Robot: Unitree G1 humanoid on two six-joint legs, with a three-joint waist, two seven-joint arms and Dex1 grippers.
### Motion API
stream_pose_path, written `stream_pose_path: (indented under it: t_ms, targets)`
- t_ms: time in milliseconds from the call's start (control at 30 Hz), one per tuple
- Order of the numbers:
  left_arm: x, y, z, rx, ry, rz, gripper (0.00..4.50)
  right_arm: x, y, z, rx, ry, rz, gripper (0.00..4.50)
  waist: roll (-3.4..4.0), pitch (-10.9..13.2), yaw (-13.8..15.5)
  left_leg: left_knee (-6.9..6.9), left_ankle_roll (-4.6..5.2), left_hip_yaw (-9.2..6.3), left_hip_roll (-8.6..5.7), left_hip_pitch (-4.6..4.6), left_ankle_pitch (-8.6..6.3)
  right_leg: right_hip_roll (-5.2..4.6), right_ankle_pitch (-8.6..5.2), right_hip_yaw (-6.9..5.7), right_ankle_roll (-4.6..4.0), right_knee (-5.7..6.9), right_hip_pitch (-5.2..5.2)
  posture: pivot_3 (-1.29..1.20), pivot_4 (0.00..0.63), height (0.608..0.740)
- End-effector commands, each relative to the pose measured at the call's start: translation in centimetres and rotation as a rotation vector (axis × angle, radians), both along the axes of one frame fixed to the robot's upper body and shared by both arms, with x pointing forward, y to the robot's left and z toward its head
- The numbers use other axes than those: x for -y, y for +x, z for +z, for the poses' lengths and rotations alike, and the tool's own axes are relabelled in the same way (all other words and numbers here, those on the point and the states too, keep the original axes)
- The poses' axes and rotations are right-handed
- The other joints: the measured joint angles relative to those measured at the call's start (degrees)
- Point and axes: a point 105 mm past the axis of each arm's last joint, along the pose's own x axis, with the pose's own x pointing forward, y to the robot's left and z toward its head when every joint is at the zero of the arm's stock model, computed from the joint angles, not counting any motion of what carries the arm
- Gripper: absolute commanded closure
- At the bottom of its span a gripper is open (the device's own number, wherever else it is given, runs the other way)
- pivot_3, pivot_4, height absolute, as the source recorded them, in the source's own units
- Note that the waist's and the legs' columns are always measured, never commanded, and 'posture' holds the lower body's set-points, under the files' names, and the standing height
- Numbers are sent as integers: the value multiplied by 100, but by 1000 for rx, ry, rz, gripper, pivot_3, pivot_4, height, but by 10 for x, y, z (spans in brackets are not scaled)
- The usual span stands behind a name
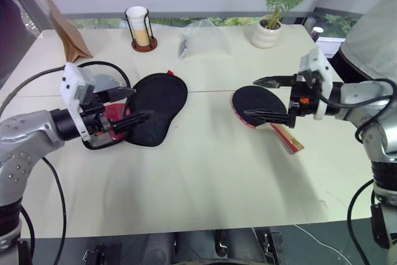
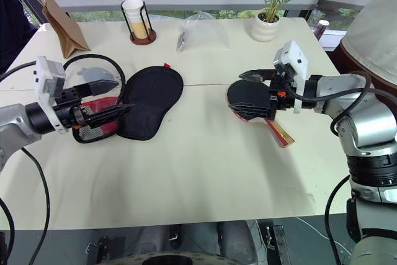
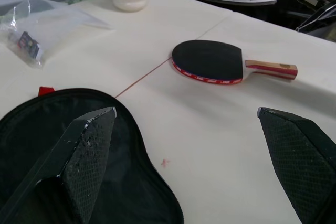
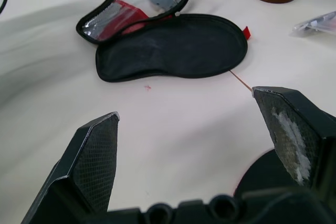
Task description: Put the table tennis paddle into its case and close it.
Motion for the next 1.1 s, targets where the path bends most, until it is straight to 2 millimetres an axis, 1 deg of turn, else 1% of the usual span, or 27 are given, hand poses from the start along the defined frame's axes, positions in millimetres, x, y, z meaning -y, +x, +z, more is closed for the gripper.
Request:
stream_pose_path:
  t_ms: [33, 233, 633, 833, 967, 1100]
  targets:
    - [-2, -1, 7, 42, 3, 1, 0, 2, -1, 8, 43, -17, 0, 68, 0, 0, 0, 0, 0, 0, 0, 0, 0, 0, 0, 0, 0, 0, 0, 0, 150, 740]
    - [3, -4, 8, 33, -26, -36, 0, 2, 1, 7, 46, -12, -15, 68, 0, 0, 0, 0, 0, 1, 0, 0, 0, 0, 0, 0, 0, 0, 0, 0, 150, 740]
    - [5, -2, 5, 36, -11, -31, 0, -2, 2, 1, 21, 0, -22, 68, 0, 0, 0, 0, 0, 1, 0, 0, 0, 0, 0, 0, 0, 1, 0, 0, 150, 740]
    - [5, -1, 7, 40, -6, -29, 0, -2, 6, -1, -2, 7, -40, 68, 0, 0, 2, 0, 0, 1, 0, 0, 0, 0, 0, 0, 0, 1, 0, 0, 150, 740]
    - [3, 1, 7, 39, -7, -21, 0, -10, 6, -5, -46, 28, -29, 68, 0, 0, 0, 0, 0, 1, 0, 0, 0, 0, 0, 0, 0, 1, 1, 0, 150, 740]
    - [-10, 7, 7, 43, 5, 25, 0, -31, 10, -14, -105, 60, -27, 68, 0, 0, -35, 0, 0, 1, 1, 2, 0, 1, 1, 0, 0, 5, 0, 0, 150, 740]
